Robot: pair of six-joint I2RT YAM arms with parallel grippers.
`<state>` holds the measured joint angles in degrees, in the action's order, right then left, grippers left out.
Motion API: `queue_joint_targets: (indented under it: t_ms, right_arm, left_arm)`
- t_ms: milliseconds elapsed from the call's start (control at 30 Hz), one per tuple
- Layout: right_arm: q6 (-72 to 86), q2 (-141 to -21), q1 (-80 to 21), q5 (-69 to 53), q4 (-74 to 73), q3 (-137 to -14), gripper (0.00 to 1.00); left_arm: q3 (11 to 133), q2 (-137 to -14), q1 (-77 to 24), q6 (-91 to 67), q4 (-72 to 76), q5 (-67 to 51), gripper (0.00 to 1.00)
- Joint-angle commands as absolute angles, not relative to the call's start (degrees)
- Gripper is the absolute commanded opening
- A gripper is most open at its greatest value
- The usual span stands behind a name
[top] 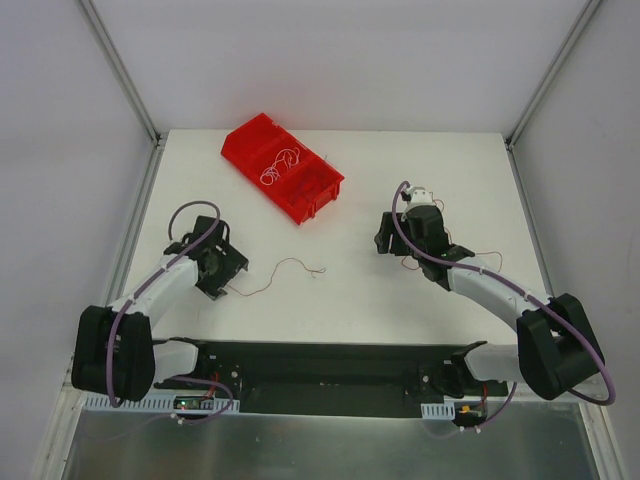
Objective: Untangle the cables
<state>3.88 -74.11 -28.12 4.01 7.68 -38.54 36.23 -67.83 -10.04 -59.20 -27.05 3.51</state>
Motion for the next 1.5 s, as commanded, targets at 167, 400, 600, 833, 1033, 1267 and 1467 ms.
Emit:
queue_joint_targets:
  t_ms: [167,400,600,833,1033,1267,1467]
  right_arm:
    - [4.0,-72.9,-28.5,4.0,8.4,-40.3,0.68]
    - [2.2,-71.3,-28.9,1.8,9.5,-39.7,0.68]
    - [-2.1,-65.8,-30.3,-15.2,19.0,-36.4,0.7]
    - [-7.6,-60.0,-34.6,-37.9,19.3,-42.4,0.89]
    - [-10.1,-65.6,-35.7,-44.5,16.4,-52.8,0.99]
    - [-16.5,-74.8,-40.1,-49.0,9.2,-66.3,1.0]
    - [-21.9,-81.4,-44.6,-48.2,4.1,-71.2,1.0]
  left_arm:
    - [39.5,-74.3,-10.0,-52.9,-22.2,-4.0,0.1]
    - [45.3,-67.1,-14.1,-34.3,-18.5,-18.7,0.0]
    - [51.1,-62.0,-19.2,-25.4,-18.5,-31.5,0.0]
    - [57.9,-61.7,-19.3,-23.1,-19.0,-49.6,0.0]
    - [60.0,-62.6,-19.3,-21.6,-19.2,-57.8,0.0]
    - [60.1,-64.2,-19.3,-22.1,-20.0,-58.9,0.0]
    - [61.3,-64.2,-19.3,-22.9,-20.1,-59.3,0.0]
